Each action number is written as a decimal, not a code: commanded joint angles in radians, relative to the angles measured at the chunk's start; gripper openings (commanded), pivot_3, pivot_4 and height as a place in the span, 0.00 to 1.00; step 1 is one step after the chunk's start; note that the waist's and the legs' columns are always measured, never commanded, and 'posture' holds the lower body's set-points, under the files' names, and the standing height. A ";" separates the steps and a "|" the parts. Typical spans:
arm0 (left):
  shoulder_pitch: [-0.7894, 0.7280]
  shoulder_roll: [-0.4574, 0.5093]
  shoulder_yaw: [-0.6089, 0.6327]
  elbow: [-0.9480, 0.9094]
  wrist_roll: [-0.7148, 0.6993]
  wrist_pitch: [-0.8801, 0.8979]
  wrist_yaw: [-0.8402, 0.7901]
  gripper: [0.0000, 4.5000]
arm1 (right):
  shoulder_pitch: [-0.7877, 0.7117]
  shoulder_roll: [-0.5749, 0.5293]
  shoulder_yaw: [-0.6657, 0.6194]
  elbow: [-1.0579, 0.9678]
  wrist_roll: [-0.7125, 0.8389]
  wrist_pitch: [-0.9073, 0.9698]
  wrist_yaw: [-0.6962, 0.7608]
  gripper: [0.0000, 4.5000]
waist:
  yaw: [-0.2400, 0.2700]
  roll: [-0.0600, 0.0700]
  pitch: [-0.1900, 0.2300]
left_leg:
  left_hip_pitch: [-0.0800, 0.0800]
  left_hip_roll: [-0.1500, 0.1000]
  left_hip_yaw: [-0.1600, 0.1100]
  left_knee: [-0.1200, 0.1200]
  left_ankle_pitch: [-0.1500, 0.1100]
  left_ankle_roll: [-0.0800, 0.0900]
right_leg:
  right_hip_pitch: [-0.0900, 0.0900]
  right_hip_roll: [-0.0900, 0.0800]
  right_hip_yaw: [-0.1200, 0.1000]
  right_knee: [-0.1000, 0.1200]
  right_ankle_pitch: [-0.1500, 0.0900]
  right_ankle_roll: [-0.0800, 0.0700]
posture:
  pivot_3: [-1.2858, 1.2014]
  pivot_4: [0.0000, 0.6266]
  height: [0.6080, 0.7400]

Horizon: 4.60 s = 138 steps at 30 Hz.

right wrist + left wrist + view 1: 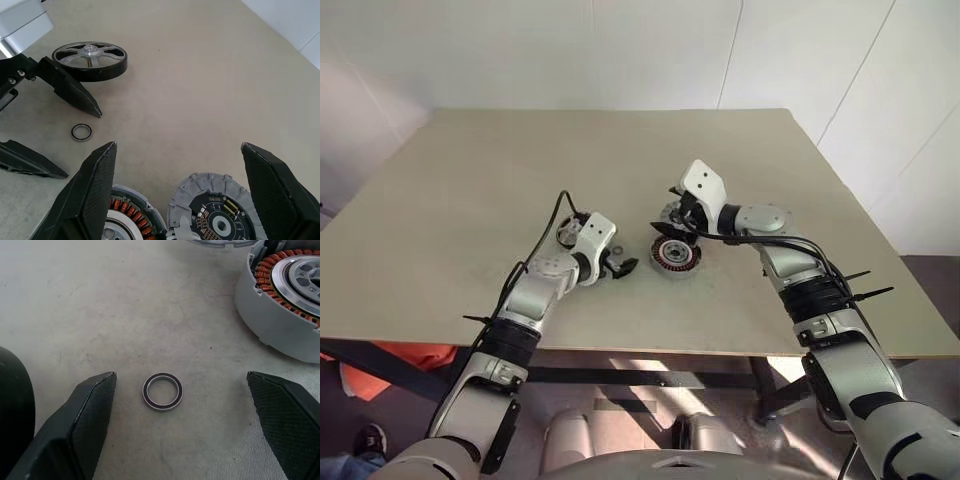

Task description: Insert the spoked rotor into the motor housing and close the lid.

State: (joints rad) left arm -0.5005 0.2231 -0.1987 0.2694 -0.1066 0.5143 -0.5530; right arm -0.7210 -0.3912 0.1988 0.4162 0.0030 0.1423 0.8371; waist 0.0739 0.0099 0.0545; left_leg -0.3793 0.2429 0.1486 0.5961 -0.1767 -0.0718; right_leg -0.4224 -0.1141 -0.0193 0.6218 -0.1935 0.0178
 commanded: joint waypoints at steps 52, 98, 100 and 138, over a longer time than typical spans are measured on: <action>0.001 0.001 0.077 -0.056 -0.070 -0.027 -0.082 0.22 | -0.097 -0.029 -0.060 0.072 -0.004 -0.059 -0.085 1.00 | -0.003 0.000 0.000 | 0.002 0.000 0.000 -0.008 0.000 0.000 | 0.002 0.000 -0.001 -0.008 0.000 0.000 | 0.52 0.00 1.00; -0.315 -0.127 -0.048 0.332 -0.052 -0.103 -0.393 0.22 | -0.099 -0.096 -0.145 0.124 -0.051 -0.022 -0.344 1.00 | 0.022 0.000 0.000 | -0.001 -0.002 0.001 -0.010 0.001 0.000 | 0.000 0.000 -0.001 -0.010 0.000 0.000 | 0.52 0.00 1.00; -0.324 -0.134 -0.049 0.346 -0.045 -0.112 -0.393 0.22 | -0.098 -0.096 -0.145 0.123 -0.051 -0.022 -0.343 1.00 | 0.023 0.000 0.000 | -0.001 -0.002 0.001 -0.010 0.001 0.000 | 0.000 0.000 -0.001 -0.010 0.000 0.000 | 0.52 0.00 1.00; -0.066 0.081 0.201 -0.292 -0.202 0.142 -0.235 0.53 | 0.121 -0.107 -0.063 -0.217 0.010 0.050 -0.061 0.70 | 0.021 0.000 0.000 | 0.001 -0.001 0.001 -0.013 0.001 -0.001 | 0.000 0.000 -0.002 -0.011 0.000 0.000 | 0.52 0.00 1.00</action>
State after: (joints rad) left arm -0.5791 0.2870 -0.0355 0.0627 -0.2786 0.6331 -0.8111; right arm -0.5905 -0.4855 0.1360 0.2534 0.0008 0.1929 0.7595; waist 0.0945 0.0102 0.0547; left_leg -0.3779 0.2420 0.1496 0.5829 -0.1755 -0.0729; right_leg -0.4214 -0.1139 -0.0213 0.6105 -0.1933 0.0174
